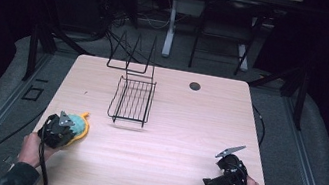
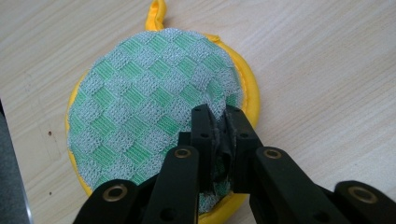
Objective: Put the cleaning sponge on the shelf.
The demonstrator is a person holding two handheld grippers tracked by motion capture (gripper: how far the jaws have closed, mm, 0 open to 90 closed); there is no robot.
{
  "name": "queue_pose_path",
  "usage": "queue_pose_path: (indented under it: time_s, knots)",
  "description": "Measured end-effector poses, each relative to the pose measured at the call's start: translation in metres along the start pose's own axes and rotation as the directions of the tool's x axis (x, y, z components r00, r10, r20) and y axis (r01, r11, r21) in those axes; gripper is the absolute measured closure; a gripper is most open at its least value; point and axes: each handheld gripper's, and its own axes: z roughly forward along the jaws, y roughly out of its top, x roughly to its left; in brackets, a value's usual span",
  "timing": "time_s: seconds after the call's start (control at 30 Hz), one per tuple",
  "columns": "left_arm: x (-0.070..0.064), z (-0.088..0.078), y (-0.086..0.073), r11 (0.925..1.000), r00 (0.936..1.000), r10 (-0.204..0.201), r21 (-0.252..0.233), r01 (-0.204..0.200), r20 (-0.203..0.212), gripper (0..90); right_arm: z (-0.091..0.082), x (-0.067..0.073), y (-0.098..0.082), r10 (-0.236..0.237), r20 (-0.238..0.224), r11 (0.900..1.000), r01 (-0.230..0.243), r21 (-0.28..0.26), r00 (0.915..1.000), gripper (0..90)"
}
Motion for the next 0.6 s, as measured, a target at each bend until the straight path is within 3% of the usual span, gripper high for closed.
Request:
queue_pose_path:
  time_s: [0.2, 0.6]
  knots:
    - [-0.002, -0.002, 0.0, 0.9998, 0.9991, 0.016, -0.014, -0.016, -0.039, 86.8, -0.002, -0.001, 0.0, -0.007, 0.008, 1.0, 0.007, -0.009, 0.9999, 3.9]
    - [0.0, -0.018, 0.002, 0.9987, 0.9959, 0.006, -0.049, -0.011, -0.091, 87.2, -0.002, -0.001, 0.0, -0.014, 0.023, 1.0, 0.014, -0.007, 0.9997, 3.9]
